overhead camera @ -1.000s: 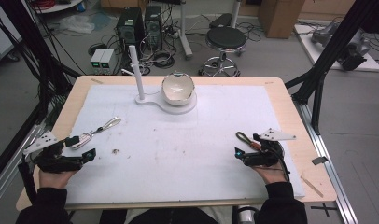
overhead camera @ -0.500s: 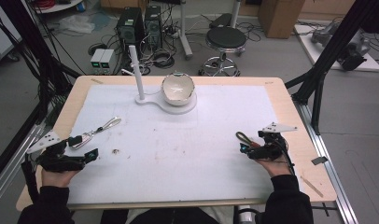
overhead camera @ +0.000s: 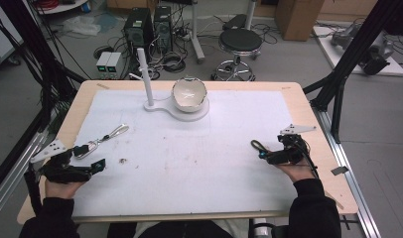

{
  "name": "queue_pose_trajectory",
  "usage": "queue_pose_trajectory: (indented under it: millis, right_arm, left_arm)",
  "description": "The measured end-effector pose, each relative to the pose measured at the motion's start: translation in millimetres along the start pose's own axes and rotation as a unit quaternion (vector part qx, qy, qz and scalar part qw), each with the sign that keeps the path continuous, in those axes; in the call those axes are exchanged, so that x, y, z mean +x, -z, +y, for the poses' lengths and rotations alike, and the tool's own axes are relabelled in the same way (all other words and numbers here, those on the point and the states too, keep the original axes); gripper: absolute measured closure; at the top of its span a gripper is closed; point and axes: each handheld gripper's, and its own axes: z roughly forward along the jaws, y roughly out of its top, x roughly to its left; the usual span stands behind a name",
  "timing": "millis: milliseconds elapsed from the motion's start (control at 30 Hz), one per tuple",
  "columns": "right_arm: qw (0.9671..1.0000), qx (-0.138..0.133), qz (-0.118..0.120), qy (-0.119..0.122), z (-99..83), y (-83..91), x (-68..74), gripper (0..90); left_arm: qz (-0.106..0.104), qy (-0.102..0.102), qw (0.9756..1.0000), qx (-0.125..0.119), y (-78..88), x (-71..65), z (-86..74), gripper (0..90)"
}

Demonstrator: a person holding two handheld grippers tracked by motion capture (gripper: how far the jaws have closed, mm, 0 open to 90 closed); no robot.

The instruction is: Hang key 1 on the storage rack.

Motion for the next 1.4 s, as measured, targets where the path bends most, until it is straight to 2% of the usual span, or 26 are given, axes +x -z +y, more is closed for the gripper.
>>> queue_pose_trajectory:
  millis: [167, 267, 400, 433, 467, 500, 533, 567, 600, 633, 667, 700, 733, 867, 1000, 1033, 1100, 1167, 1200, 1267, 1400]
  right_arm:
    - [0.9997, 0.024, 0.004, 0.007, 5.1, -1.9, -4.3, 0.7]
    - [0.9988, 0.045, 0.015, 0.011, 8.2, -3.9, -7.9, 0.7]
    - [0.9972, 0.073, 0.015, 0.005, 11.2, -9.0, -13.8, 0.7]
    - [0.9972, 0.073, 0.015, 0.005, 11.2, -9.0, -13.8, 0.7]
    - [0.9952, 0.096, 0.018, 0.005, 11.6, -12.9, -16.6, 0.7]
    - [0.9952, 0.096, 0.018, 0.005, 11.6, -12.9, -16.6, 0.7]
    - [0.9927, 0.119, 0.018, 0.006, 11.2, -16.2, -17.8, 2.7]
    - [0.9914, 0.128, 0.021, 0.013, 11.1, -17.5, -18.7, 5.5]
    - [0.9914, 0.128, 0.021, 0.013, 11.1, -17.5, -18.7, 5.5]
    - [0.9880, 0.151, 0.031, 0.015, 11.2, -18.9, -19.9, 14.0]
    - [0.9866, 0.157, 0.037, 0.020, 11.4, -19.0, -20.7, 20.5]
    - [0.9862, 0.159, 0.040, 0.023, 11.5, -19.2, -21.4, 23.3]
    - [0.9841, 0.169, 0.049, 0.021, 11.8, -19.1, -22.4, 27.0]
    - [0.9809, 0.186, 0.053, 0.024, 11.4, -22.0, -27.1, 36.5]
    - [0.9801, 0.191, 0.044, 0.032, 10.5, -23.7, -28.3, 43.1]
    - [0.9796, 0.193, 0.043, 0.037, 10.6, -23.2, -27.8, 51.1]
    - [0.9793, 0.194, 0.043, 0.038, 10.5, -23.3, -27.6, 53.5]
    - [0.9776, 0.202, 0.039, 0.043, 8.9, -25.3, -27.8, 59.6]
    - [0.9755, 0.212, 0.038, 0.045, 7.8, -26.8, -27.4, 62.8]
    - [0.9758, 0.210, 0.030, 0.052, 7.8, -26.9, -26.5, 68.1]
    - [0.9767, 0.207, 0.022, 0.052, 7.7, -25.5, -25.0, 71.8]
  left_arm:
    - [-0.001, -0.002, 1.0000, 0.000, 0.5, 0.0, 0.1, 2.8]
    - [-0.001, -0.001, 1.0000, 0.000, 0.3, 0.0, 0.0, 2.8]
    - [-0.001, -0.003, 1.0000, 0.003, -0.2, 0.2, -0.1, 2.8]
    - [-0.001, -0.003, 1.0000, 0.003, -0.2, 0.2, -0.1, 2.8]
    - [-0.001, -0.004, 1.0000, 0.003, -0.3, 0.1, -0.1, 2.8]
    - [-0.001, -0.004, 1.0000, 0.003, -0.3, 0.1, -0.1, 2.8]
    - [-0.002, -0.004, 1.0000, 0.003, -0.4, 0.1, -0.1, 2.8]
    - [-0.001, -0.004, 1.0000, 0.004, -0.3, 0.1, -0.1, 2.8]
    - [-0.001, -0.004, 1.0000, 0.004, -0.3, 0.1, -0.1, 2.8]
    - [-0.001, -0.005, 1.0000, 0.003, -0.2, 0.0, -0.2, 2.8]
    - [-0.001, -0.005, 1.0000, 0.003, -0.1, -0.1, -0.2, 2.8]
    - [-0.001, -0.005, 1.0000, 0.003, -0.1, -0.1, -0.2, 2.8]
    - [-0.001, -0.006, 1.0000, 0.002, 0.0, -0.1, -0.2, 2.8]
    - [-0.001, -0.009, 1.0000, 0.002, 0.1, -0.5, -0.1, 2.8]
    - [-0.001, -0.011, 0.9999, 0.003, -0.4, -0.4, -0.2, 2.8]
    - [-0.001, -0.011, 0.9999, 0.002, -0.5, -0.5, -0.2, 2.8]
    - [0.000, -0.010, 0.9999, 0.002, -0.3, -0.5, -0.2, 2.8]
    - [0.000, -0.011, 0.9999, 0.001, 0.3, -0.2, -0.1, 2.8]
    - [0.001, -0.010, 0.9999, 0.000, 0.4, -0.3, -0.2, 2.8]
    - [0.001, -0.011, 0.9999, 0.000, 0.6, -0.4, -0.2, 2.8]
    - [0.000, -0.011, 0.9999, 0.000, 0.4, -0.5, -0.2, 2.8]
